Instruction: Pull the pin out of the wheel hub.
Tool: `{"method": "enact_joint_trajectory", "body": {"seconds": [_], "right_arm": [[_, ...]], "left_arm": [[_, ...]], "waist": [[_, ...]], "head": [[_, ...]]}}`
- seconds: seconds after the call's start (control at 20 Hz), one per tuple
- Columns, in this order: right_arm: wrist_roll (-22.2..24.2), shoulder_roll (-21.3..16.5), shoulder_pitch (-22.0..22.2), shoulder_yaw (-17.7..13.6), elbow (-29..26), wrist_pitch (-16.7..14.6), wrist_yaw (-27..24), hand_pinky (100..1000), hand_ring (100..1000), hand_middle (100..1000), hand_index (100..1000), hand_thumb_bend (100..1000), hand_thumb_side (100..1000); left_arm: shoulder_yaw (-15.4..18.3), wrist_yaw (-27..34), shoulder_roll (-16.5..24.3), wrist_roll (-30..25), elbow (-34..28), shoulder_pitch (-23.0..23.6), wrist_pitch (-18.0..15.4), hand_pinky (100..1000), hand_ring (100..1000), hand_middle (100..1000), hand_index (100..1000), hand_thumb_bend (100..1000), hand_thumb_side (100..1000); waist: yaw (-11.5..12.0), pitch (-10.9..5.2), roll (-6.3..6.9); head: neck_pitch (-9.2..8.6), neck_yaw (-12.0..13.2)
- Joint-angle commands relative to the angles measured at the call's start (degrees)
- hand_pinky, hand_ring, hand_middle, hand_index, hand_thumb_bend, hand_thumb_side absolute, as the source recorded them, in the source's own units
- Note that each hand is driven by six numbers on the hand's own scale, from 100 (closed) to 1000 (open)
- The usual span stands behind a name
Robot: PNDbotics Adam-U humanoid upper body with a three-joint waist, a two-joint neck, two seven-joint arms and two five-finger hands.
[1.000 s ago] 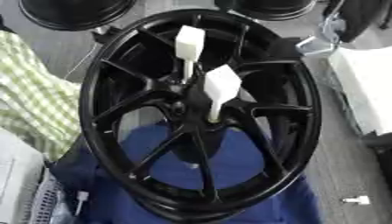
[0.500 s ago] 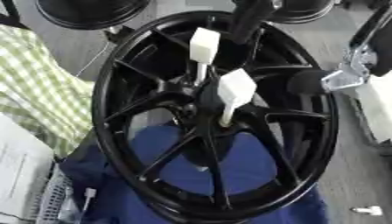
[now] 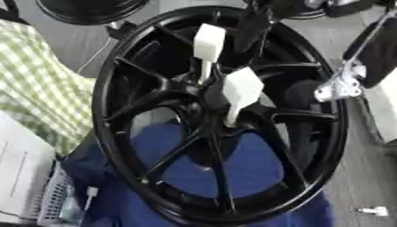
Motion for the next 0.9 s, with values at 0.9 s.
{"method": "enact_joint_trajectory", "body": {"seconds": [0.9], "right_arm": [[-0.33, 3.55, 0.66, 3.1, 4.64, 1.92, 11.99, 818, 778, 752, 816, 321, 545]], "left_arm": [[0.54, 0.33, 0.19, 0.14, -0.93, -0.51, -0.02, 591, 638, 588, 731, 419, 582]], "waist": [[-0.11, 0.47, -0.43]], "head": [[0.5, 1.03]]}}
